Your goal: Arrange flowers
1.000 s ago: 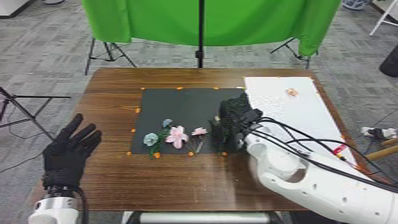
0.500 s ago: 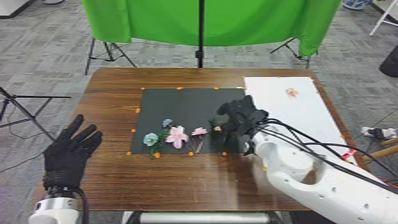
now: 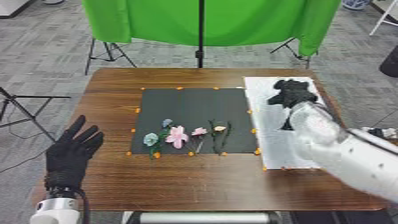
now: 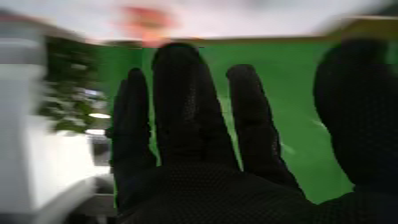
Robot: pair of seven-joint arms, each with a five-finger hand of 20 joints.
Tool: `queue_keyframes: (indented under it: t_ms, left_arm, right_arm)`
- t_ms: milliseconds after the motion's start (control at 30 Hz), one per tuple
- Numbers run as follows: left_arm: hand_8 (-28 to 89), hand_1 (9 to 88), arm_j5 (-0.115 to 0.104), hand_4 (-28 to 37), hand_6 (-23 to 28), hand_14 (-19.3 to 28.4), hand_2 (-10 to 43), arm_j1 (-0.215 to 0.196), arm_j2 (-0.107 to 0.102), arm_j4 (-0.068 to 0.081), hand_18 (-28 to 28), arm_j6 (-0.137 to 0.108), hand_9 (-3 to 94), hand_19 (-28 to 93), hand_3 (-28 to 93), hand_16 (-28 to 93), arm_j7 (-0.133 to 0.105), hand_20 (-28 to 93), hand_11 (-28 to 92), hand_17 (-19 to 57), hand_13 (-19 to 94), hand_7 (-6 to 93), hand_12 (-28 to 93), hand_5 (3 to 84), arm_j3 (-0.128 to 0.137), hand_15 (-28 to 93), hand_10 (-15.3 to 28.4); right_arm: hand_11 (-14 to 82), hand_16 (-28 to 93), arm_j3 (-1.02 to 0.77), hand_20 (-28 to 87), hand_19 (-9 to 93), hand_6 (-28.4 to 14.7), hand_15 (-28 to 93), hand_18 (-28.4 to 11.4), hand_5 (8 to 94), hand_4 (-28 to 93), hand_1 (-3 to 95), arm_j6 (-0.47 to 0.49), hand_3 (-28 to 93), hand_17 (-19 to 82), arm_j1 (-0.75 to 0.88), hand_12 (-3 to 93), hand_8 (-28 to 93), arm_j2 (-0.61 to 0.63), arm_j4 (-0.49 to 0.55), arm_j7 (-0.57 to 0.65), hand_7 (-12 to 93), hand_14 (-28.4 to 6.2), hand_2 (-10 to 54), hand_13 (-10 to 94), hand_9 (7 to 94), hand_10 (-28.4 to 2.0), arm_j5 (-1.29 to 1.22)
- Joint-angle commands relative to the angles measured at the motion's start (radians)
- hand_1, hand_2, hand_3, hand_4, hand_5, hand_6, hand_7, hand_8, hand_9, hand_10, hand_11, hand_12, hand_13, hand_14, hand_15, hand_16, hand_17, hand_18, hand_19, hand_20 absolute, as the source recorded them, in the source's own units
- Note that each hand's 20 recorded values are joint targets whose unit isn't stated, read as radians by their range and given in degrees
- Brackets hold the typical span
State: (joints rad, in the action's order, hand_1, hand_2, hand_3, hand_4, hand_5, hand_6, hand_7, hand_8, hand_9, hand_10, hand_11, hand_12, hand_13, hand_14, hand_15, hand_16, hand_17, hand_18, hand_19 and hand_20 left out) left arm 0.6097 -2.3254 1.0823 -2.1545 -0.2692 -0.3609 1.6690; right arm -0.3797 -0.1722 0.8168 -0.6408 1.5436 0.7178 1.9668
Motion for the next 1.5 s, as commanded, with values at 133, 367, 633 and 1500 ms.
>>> queue_keyframes:
  t_ms: [133,367,633,1500]
  left_arm:
    - [-8,20.6,0.002,-28.3,7.3,27.0,7.2,0.001,-0.004,0.001,28.4,-0.009,31.8,58,81,-11,0.004,2,24,-8.6,20,7.6,11,34.6,-0.008,54,19.5]
    - [-8,20.7,-0.002,-28.3,7.2,27.1,7.2,0.021,-0.009,0.003,28.4,-0.015,31.8,58,81,-11,0.0,2,24,-8.6,20,7.7,11,34.6,-0.015,54,19.5]
    - [-8,20.7,0.001,-28.3,7.2,27.0,7.1,0.018,-0.001,0.005,28.4,-0.013,31.7,58,81,-11,0.008,2,24,-8.6,20,7.8,10,34.7,-0.01,55,19.5]
    - [-8,20.7,0.011,-28.3,7.6,26.9,7.0,0.024,0.006,0.009,28.4,0.004,31.7,58,81,-11,0.012,2,24,-8.7,20,7.8,11,35.0,-0.01,54,19.5]
  right_arm:
    - [17.3,11,-0.043,38,77,1.8,77,-19.1,39.8,-28,30.2,0.115,80,17,-0.052,14.3,-13,-0.068,-0.161,0.08,15,-10.1,-9.5,53,46.5,-16.6,0.033]
    - [17.2,10,-0.088,37,77,3.7,76,-19.4,38.4,-28,30.3,0.206,80,16,0.004,14.3,-14,-0.104,-0.187,0.073,16,-10.7,-9.5,51,46.5,-16.3,0.049]
    - [17.6,10,-0.096,36,77,5.7,75,-19.4,42.7,-28,32.1,0.236,81,16,0.027,14.1,-15,-0.123,-0.215,0.114,17,-10.3,-9.5,52,50.0,-14.3,0.053]
    - [22.2,13,0.057,40,79,-1.9,75,-23.2,49.0,-28,31.9,0.117,74,18,-0.057,14.2,-12,-0.174,-0.235,0.12,13,-10.4,-9.5,54,54.1,-15.3,0.147]
